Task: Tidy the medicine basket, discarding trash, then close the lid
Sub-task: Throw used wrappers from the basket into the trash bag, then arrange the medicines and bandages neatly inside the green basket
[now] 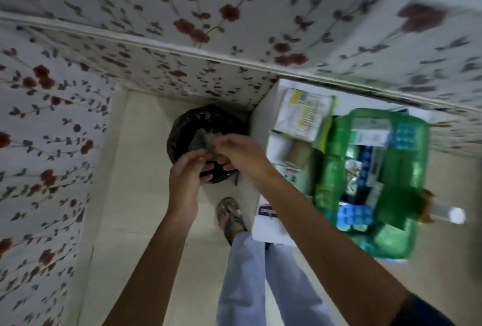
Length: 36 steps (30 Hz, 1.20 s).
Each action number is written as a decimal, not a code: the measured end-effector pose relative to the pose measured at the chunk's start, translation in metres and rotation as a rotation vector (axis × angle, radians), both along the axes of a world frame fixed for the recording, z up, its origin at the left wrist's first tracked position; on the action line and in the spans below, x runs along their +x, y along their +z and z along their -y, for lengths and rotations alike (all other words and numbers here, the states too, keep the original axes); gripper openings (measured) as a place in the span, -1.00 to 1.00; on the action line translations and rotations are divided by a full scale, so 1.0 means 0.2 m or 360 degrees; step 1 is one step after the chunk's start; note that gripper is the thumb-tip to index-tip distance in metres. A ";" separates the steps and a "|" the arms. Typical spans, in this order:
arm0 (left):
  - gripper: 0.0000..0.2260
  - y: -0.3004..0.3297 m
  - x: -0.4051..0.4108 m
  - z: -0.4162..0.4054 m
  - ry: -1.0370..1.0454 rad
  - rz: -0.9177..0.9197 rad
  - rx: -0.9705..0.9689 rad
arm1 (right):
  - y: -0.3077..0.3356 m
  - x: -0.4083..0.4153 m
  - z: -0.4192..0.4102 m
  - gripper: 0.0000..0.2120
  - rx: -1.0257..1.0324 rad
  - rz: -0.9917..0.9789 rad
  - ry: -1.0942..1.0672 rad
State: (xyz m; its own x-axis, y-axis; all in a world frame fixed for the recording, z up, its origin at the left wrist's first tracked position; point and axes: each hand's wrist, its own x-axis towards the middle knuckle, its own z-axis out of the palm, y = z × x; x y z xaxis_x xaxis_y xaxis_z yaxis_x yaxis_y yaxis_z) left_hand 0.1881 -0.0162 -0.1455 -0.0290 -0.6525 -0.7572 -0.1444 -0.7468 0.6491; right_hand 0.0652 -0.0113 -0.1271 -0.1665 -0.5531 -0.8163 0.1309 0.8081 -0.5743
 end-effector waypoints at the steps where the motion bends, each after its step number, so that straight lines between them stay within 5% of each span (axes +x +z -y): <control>1: -0.80 0.08 -0.07 -0.04 -0.0062 -0.0023 -0.0012 | 0.15 -0.08 -0.08 -0.86 -0.0084 0.0022 -0.0069; 7: -0.84 0.30 -0.27 -0.29 -0.0457 0.0006 -0.0135 | 0.70 -0.54 -0.53 -0.83 -0.0472 0.0026 -0.0444; 14: -0.80 0.32 -0.40 -0.56 -0.1139 0.0506 -0.0626 | 0.94 -0.88 -0.99 -0.78 -0.0671 -0.0618 -0.0768; 18: -0.76 0.30 -0.47 -0.67 -0.1248 0.0585 -0.0655 | 0.82 -1.02 -1.25 -0.60 -0.0137 -0.1371 -0.0305; 23: -0.57 0.21 -0.52 -0.77 -0.1454 0.0727 -0.0512 | 0.57 -1.07 -1.39 -0.25 -0.0169 -0.1230 0.0397; 30: -0.54 0.13 -0.58 -0.80 -0.1569 0.0988 -0.0438 | 0.45 -1.08 -1.37 -0.70 -0.0477 -0.1246 0.0040; 36: -0.63 0.22 -0.61 -0.78 -0.1273 0.0866 -0.0293 | 0.69 -1.09 -1.35 -0.79 -0.0626 -0.1602 -0.0362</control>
State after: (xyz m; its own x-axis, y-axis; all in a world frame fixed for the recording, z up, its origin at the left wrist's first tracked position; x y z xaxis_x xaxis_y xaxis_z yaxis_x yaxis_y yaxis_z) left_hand 0.0670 0.1396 -0.1015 -0.1910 -0.7015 -0.6866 -0.8767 -0.1927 0.4407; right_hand -0.1525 0.2589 0.0101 -0.7868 -0.6168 -0.0243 -0.4185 0.5620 -0.7135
